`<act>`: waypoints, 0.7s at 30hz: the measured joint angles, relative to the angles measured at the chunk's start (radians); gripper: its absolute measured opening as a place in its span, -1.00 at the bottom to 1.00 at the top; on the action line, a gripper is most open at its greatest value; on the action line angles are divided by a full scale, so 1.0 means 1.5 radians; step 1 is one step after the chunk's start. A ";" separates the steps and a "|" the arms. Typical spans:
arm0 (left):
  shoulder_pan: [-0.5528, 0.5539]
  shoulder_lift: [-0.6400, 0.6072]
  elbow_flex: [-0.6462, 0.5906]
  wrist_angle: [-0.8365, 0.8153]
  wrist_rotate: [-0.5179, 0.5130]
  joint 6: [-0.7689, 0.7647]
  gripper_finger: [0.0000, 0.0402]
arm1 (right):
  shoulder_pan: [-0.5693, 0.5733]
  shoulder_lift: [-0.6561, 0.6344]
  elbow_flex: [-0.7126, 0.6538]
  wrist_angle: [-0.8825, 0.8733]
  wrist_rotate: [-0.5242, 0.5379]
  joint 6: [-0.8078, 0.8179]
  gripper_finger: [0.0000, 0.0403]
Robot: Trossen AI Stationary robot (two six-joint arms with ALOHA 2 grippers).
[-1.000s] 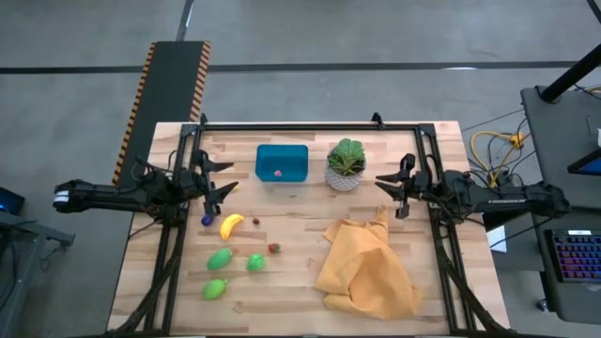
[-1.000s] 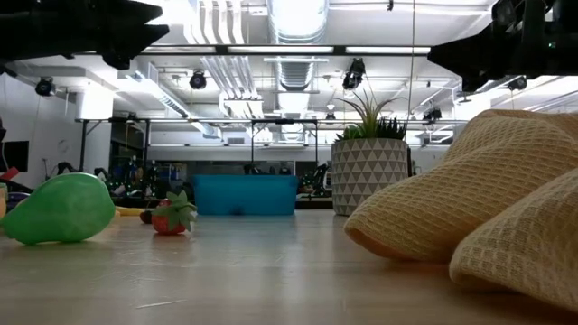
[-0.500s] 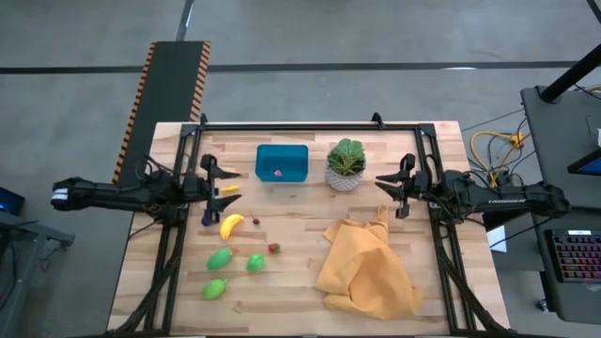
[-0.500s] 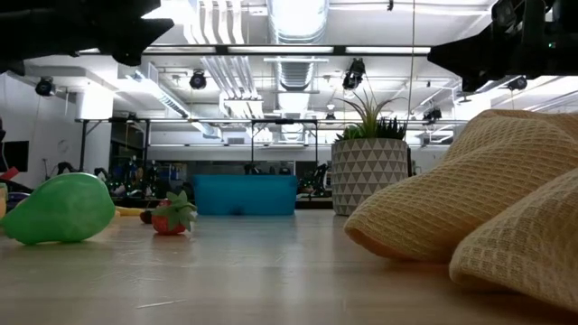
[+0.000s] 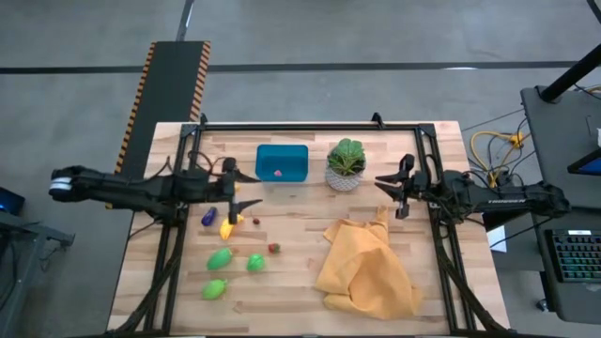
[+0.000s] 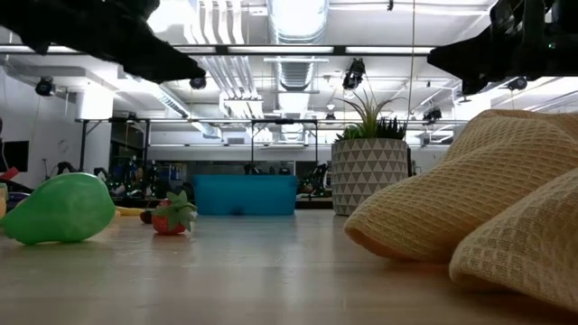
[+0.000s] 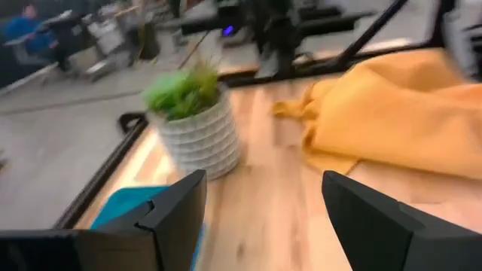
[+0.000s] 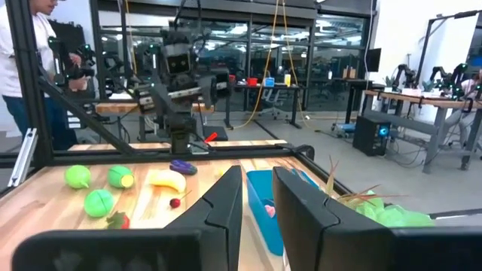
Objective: Pick and placing Produce into tupperware
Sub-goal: Put the yellow corn into the blue bin
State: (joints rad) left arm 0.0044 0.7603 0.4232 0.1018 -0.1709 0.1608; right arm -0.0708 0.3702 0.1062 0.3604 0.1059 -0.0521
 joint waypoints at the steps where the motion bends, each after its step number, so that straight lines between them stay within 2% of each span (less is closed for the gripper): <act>1: 0.000 0.009 0.009 -0.026 -0.022 -0.006 0.24 | 0.000 0.000 0.000 -0.003 0.000 0.000 -0.66; 6: 0.000 0.047 0.035 -0.130 -0.102 -0.034 0.24 | 0.000 0.000 0.000 -0.014 0.000 0.000 -0.66; 13: 0.000 0.063 0.058 -0.222 -0.144 -0.078 0.24 | 0.000 0.000 0.000 -0.014 0.000 0.000 -0.66; 21: 0.002 0.050 0.069 -0.390 -0.214 -0.202 0.24 | 0.000 0.000 0.000 -0.014 0.000 0.012 -0.66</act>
State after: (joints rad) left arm 0.0074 0.8351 0.5266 -0.4824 -0.4918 -0.1426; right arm -0.0708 0.3702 0.1062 0.3397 0.1055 -0.0334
